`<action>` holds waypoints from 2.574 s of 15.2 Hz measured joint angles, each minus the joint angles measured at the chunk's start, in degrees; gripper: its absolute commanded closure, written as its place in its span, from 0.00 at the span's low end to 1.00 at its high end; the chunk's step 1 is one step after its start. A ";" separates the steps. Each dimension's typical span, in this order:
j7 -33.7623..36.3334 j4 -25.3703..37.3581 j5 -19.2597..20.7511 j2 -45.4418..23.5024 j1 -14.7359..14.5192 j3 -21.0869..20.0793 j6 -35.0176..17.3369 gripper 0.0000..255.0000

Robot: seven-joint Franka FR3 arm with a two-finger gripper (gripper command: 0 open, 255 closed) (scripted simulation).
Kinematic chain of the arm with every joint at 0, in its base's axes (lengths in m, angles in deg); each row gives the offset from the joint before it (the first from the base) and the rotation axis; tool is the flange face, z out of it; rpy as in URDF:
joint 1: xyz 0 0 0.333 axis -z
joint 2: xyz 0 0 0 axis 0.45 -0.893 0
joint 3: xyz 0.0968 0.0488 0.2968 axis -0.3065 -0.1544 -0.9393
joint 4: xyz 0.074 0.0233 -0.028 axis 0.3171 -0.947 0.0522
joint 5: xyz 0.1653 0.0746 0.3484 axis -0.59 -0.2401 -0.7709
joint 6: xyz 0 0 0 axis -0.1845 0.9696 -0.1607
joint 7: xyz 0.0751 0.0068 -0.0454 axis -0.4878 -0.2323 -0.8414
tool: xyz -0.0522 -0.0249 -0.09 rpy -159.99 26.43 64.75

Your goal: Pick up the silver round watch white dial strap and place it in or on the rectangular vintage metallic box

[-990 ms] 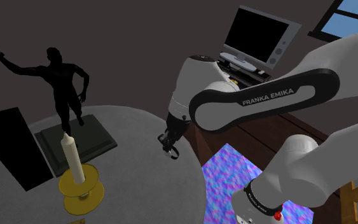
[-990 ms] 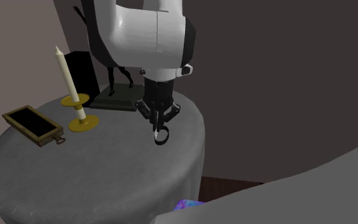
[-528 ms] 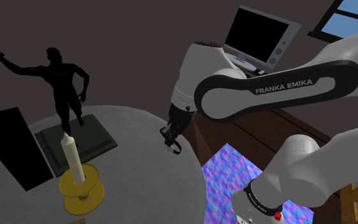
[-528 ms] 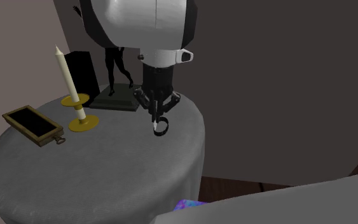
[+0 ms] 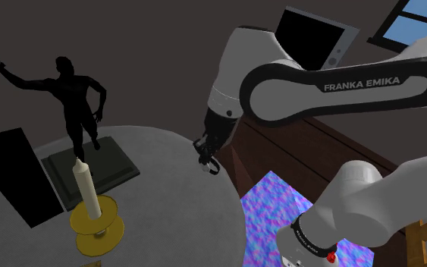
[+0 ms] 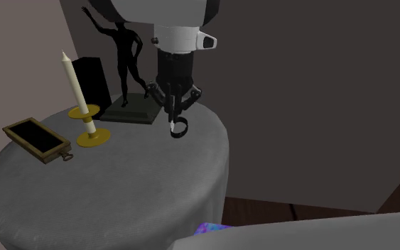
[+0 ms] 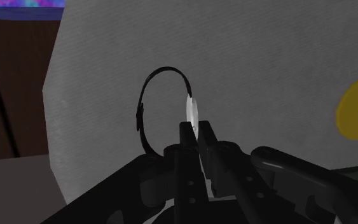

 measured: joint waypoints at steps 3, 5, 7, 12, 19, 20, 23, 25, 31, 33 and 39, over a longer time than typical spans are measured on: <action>0.21 1.68 0.28 0.89 0.08 0.35 2.56 1.00; 0.50 2.91 0.44 1.22 0.10 0.45 4.10 1.00; 0.53 3.89 0.62 1.59 0.19 0.70 5.46 1.00; 6.20 8.59 -0.03 -2.17 -1.25 -3.63 5.43 1.00; 17.09 17.75 1.20 -10.69 -3.06 -11.51 4.52 1.00; 18.86 19.29 1.82 -12.39 -3.26 -12.74 4.18 1.00; 24.01 23.92 4.04 -17.14 -3.95 -15.95 3.79 1.00; 27.56 27.66 5.91 -20.18 -4.57 -17.84 4.50 1.00; 39.44 40.61 15.09 -33.40 -8.56 -22.47 5.88 1.00; 43.13 45.70 18.62 -38.17 -10.92 -23.07 7.09 1.00; 51.30 62.71 27.56 -51.75 -20.27 -22.45 12.84 1.00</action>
